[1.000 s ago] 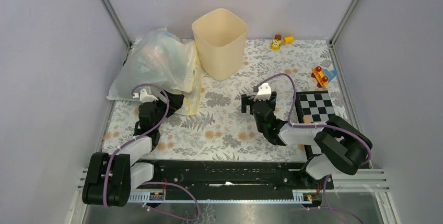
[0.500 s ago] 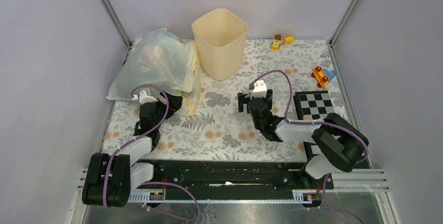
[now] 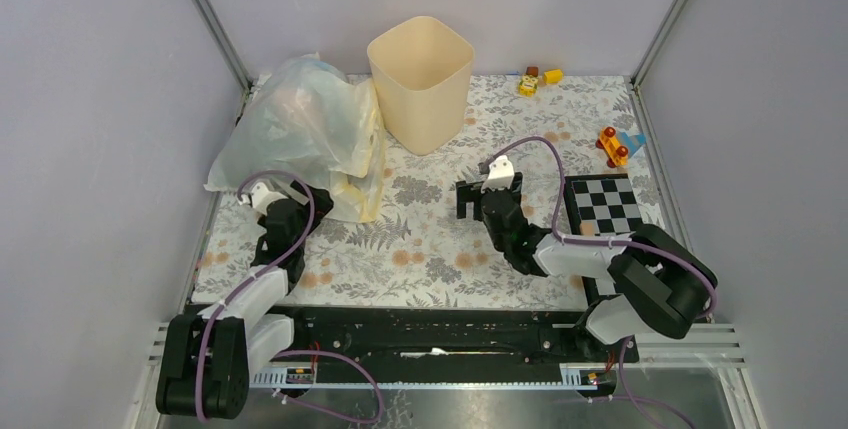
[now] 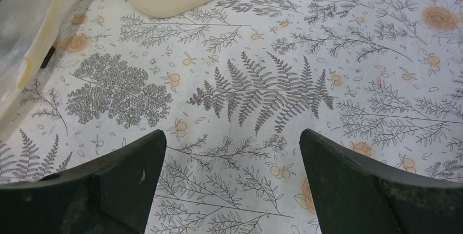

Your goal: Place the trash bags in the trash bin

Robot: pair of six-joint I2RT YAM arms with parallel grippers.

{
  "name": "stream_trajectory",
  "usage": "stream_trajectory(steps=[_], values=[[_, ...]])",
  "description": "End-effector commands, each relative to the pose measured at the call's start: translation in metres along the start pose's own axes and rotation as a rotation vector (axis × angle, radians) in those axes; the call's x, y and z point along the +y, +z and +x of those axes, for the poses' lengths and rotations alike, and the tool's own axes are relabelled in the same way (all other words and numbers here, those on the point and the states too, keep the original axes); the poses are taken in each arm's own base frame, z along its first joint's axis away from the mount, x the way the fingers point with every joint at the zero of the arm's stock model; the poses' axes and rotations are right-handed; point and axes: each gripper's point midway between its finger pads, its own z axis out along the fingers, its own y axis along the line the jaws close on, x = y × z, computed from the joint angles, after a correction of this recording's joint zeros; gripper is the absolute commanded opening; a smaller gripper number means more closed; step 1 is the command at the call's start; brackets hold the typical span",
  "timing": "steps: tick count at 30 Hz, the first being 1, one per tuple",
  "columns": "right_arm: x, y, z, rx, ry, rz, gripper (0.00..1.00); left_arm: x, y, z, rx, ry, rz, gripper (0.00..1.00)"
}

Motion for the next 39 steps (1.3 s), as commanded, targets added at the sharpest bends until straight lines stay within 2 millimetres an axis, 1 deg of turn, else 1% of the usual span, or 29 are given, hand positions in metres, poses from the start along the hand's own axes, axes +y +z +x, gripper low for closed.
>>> stream_trajectory(steps=[1,3,5,8,10,12,14,15,18,21,22,24,25,26,28,31,33,36,39], values=[[0.008,-0.007,-0.015,-0.061,0.018,-0.061,1.00,-0.029,0.001,-0.014,-0.029,0.050,0.119,0.99],[0.015,-0.008,-0.021,-0.074,0.010,-0.101,1.00,-0.038,0.002,-0.012,-0.032,0.044,0.178,0.99],[0.022,-0.007,-0.033,-0.086,0.009,-0.127,1.00,-0.047,0.002,0.000,-0.001,0.041,0.259,0.99],[0.033,-0.004,-0.067,-0.091,0.051,-0.124,1.00,-0.051,0.011,0.015,0.083,0.043,0.272,0.98],[0.038,-0.001,-0.095,-0.088,0.093,-0.097,1.00,-0.051,0.018,0.019,0.123,0.061,0.247,0.98],[0.034,0.004,-0.122,-0.092,0.159,-0.011,1.00,-0.051,0.019,0.019,0.129,0.060,0.240,0.98],[0.027,0.009,-0.142,-0.089,0.213,0.078,1.00,-0.051,0.018,0.020,0.123,0.051,0.248,0.98],[0.028,0.012,-0.155,-0.099,0.242,0.085,1.00,-0.052,0.017,0.019,0.118,0.049,0.253,0.98],[0.036,0.021,-0.185,-0.117,0.312,0.073,1.00,-0.052,0.015,0.018,0.118,0.055,0.257,0.98],[0.034,0.035,-0.209,-0.106,0.392,0.129,1.00,-0.058,0.012,0.019,0.127,0.074,0.293,0.95],[0.029,0.039,-0.211,-0.088,0.408,0.180,1.00,-0.060,0.011,0.019,0.127,0.079,0.301,0.95],[0.025,0.047,-0.224,-0.073,0.440,0.249,1.00,-0.060,0.010,0.018,0.125,0.084,0.303,0.95],[0.024,0.052,-0.230,-0.068,0.458,0.269,1.00,-0.060,0.010,0.018,0.123,0.084,0.302,0.95],[0.028,0.059,-0.238,-0.064,0.473,0.266,1.00,-0.060,0.009,0.017,0.122,0.084,0.302,0.95],[0.031,0.070,-0.244,-0.061,0.501,0.256,1.00,-0.059,0.009,0.017,0.121,0.085,0.302,0.95],[0.028,0.088,-0.245,-0.048,0.568,0.248,1.00,-0.059,0.009,0.018,0.124,0.084,0.300,0.95],[0.025,0.101,-0.239,-0.015,0.615,0.254,1.00,-0.059,0.010,0.019,0.128,0.086,0.299,0.95],[0.022,0.118,-0.223,0.043,0.642,0.265,1.00,-0.060,0.009,0.019,0.131,0.087,0.302,0.95],[0.028,0.133,-0.210,0.089,0.621,0.241,1.00,-0.060,0.010,0.019,0.133,0.087,0.302,0.95]])
